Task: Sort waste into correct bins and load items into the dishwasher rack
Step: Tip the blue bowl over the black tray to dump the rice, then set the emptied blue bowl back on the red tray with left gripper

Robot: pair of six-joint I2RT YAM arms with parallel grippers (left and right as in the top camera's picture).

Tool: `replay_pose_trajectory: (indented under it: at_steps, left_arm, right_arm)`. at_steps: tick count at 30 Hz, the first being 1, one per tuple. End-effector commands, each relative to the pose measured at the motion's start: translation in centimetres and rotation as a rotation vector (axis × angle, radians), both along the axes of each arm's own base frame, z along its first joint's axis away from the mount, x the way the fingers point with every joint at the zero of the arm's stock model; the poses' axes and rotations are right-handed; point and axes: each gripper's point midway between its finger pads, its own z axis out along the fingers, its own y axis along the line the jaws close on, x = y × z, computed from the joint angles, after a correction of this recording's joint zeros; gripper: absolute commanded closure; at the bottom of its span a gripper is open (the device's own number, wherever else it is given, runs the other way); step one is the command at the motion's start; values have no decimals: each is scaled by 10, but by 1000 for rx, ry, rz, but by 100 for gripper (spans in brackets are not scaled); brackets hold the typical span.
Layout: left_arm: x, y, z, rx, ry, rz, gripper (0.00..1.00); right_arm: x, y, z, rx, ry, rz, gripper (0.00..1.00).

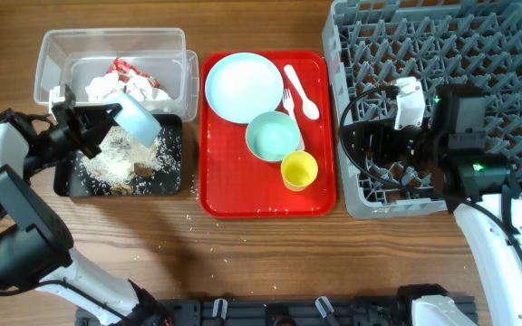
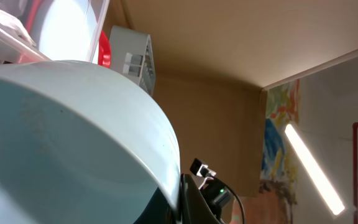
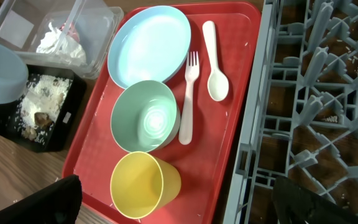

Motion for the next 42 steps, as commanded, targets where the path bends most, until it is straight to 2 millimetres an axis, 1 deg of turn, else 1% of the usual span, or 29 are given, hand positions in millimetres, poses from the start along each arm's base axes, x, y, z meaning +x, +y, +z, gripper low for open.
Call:
replay_pose_trajectory:
  at_steps: [1,6,8,10,11,12,13,14,15,16,17,18,19,20,21,23,24,27,28,29,31,34,35,36,37,38,39,41,42]
  left_arm:
    - [2,4,10,-55,18,16,96]
    - [5,8,8,-27,-19,19,96]
    - [2,6,11,-56,20,20,96]
    - [3,6,12,-10,-30,16,96]
    - [7,11,-1,72,-25,12,96]
    - [7,16,-20,128,86,17,96]
    - [6,16,-24,134,119,18,96]
    - [5,13,-20,111,121,13,96]
    - [5,8,-15,97,96,3,96]
    - [7,9,-17,142,69,-2,96]
    - [9,14,-32,241,80,-1,96]
    - [8,20,-44,297,140,8,96]
    - [8,20,-42,296,126,6,96]
    - [8,11,-18,194,15,-5,96]
    - [8,8,-9,146,-3,-6,96]
    - [9,8,-11,152,6,-7,96]
    - [7,7,-10,119,40,-5,96]
    - [6,1,15,10,-15,-4,96]
    - [5,-2,19,7,-17,-8,96]
    - [3,-6,21,23,-20,-20,96]
    - [-2,-26,20,120,-12,-75,96]
    - [-19,-82,9,357,26,-246,96]
    - [-26,-105,1,464,38,-321,96]
    - [-31,-126,-12,586,61,-385,96]
    - [-33,-137,-29,703,107,-416,96]
    - [-35,-153,-50,863,137,-458,96]
    - [-38,-166,-64,966,149,-491,96]
    - [-48,-186,-92,1163,200,-533,96]
    - [-52,-191,-103,1237,220,-548,96]
  right_arm:
    - [5,-1,6,1,-14,-9,0]
    - [5,-1,6,1,-14,-9,0]
    - [5,-1,6,1,-13,-9,0]
    - [5,-1,6,1,-12,-9,0]
    - [5,-1,6,1,-13,-9,0]
    - [5,-1,6,1,-15,-9,0]
    - [5,-1,6,2,-14,-9,0]
    - [4,-1,6,1,-10,-9,0]
    - [4,-1,5,1,-7,-9,0]
    - [4,-1,5,1,-6,-9,0]
    - [4,-1,5,1,-6,-9,0]
    - [4,-1,5,1,-6,-9,0]
    - [3,-1,5,0,-2,-9,0]
    - [2,-1,3,-1,4,-8,0]
    - [1,-1,3,-2,6,-7,0]
    - [2,-1,3,-2,5,-7,0]
    - [2,-1,3,-2,5,-7,0]
    - [1,-1,3,-2,6,-7,0]
    - [1,-1,3,-2,6,-7,0]
    - [1,-1,3,-2,6,-7,0]
    - [1,-1,3,-2,6,-7,0]
    - [1,-1,3,-2,5,-7,0]
    - [1,-1,3,-1,6,-7,0]
    - [1,-1,3,-1,7,-8,0]
    - [1,-1,3,-1,7,-8,0]
    - [1,-1,3,-1,7,-8,0]
    - [1,-1,3,-1,7,-8,0]
    - [1,-1,3,0,8,-9,0]
    - [1,-1,3,-1,10,-8,0]
